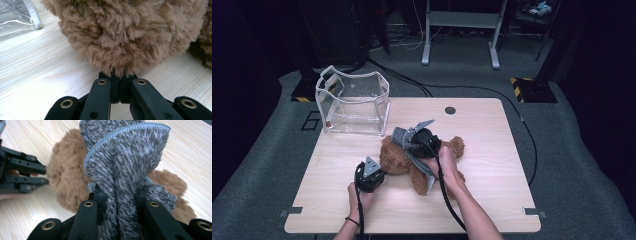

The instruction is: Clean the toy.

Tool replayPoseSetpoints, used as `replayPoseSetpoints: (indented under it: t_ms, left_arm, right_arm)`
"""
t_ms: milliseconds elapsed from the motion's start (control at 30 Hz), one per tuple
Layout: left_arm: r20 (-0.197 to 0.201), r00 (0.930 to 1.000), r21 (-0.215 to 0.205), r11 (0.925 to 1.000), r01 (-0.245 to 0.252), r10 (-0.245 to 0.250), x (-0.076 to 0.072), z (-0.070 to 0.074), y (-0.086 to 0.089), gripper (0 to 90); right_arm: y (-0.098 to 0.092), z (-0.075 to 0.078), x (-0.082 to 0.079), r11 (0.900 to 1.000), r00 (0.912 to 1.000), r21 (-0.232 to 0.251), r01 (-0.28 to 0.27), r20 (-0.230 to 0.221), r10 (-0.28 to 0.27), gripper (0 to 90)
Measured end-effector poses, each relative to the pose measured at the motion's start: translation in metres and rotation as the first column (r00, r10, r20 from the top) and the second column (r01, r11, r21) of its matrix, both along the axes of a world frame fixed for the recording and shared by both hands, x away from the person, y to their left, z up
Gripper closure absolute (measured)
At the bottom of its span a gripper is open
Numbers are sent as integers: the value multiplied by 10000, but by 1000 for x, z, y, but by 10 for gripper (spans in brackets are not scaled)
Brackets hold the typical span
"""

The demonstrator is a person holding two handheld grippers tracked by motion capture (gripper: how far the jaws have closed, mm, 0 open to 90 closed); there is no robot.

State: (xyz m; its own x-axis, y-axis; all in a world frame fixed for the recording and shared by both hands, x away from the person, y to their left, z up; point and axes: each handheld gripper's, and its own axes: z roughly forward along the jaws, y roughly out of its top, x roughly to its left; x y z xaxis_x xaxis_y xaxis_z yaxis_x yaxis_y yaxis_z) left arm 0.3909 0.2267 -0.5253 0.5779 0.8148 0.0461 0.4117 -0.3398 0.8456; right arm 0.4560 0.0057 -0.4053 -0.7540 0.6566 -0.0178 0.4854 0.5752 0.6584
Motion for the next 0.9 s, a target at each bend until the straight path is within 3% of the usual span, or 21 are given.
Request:
replayPoseSetpoints:
  t_ms: [200,533,900]
  left_arm:
    - [-13,10000,-24,10000,46,-46,0,0,0,888]
    - [-10,10000,-69,10000,52,-52,0,0,1,888]
    - [-114,9998,-57,9999,143,-144,0,0,1,887]
  right_arm:
    - [-16,1,-3,9999,9999,-124,97,123,-96,739]
    - [-55,4,-6,9964,9964,22,847,102,-847,737]
    - [-76,4,-7,9919,9920,236,1250,126,-1253,736]
